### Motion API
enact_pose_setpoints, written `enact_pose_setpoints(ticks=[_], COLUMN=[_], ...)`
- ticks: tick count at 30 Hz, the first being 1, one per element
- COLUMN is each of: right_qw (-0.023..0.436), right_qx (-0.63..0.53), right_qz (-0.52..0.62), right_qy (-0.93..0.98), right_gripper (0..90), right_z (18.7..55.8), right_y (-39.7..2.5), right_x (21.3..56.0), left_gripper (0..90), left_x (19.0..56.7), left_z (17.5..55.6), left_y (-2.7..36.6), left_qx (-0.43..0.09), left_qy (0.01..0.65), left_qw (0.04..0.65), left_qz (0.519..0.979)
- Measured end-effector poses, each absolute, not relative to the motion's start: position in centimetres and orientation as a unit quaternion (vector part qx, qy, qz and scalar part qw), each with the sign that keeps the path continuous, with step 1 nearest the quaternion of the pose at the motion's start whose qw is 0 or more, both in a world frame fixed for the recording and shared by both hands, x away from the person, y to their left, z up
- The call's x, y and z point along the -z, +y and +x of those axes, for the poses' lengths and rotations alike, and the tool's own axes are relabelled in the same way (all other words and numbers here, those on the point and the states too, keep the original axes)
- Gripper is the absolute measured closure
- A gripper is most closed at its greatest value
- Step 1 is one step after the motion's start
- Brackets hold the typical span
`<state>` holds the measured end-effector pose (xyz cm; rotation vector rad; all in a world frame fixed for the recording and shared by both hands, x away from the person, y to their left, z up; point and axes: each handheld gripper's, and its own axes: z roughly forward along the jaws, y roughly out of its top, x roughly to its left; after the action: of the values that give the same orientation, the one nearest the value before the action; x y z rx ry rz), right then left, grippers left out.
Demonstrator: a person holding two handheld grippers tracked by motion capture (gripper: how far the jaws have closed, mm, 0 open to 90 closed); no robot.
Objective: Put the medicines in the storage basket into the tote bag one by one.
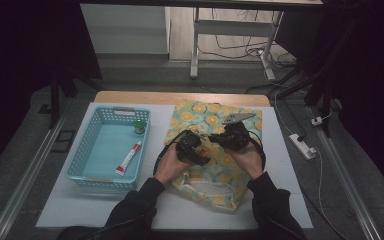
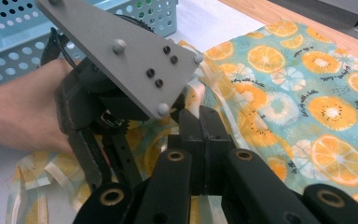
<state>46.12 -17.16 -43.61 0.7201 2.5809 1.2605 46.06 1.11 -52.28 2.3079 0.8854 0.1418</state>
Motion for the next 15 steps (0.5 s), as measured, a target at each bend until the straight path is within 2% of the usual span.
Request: enact_pose_setpoints(ticks=[15], right_qw=[0.091], right_qx=[-0.435], right_qz=[0.241], right_qy=[0.863], right_gripper=[90.0], right_z=[45.9], right_y=[-17.3], right_x=[43.2], left_gripper=[5.7], left_x=[49.0], left_z=[43.8], left_y=[2.6], left_qx=[-0.035], left_qy=[0.329], left_qw=[0.359], left_qz=[0.873])
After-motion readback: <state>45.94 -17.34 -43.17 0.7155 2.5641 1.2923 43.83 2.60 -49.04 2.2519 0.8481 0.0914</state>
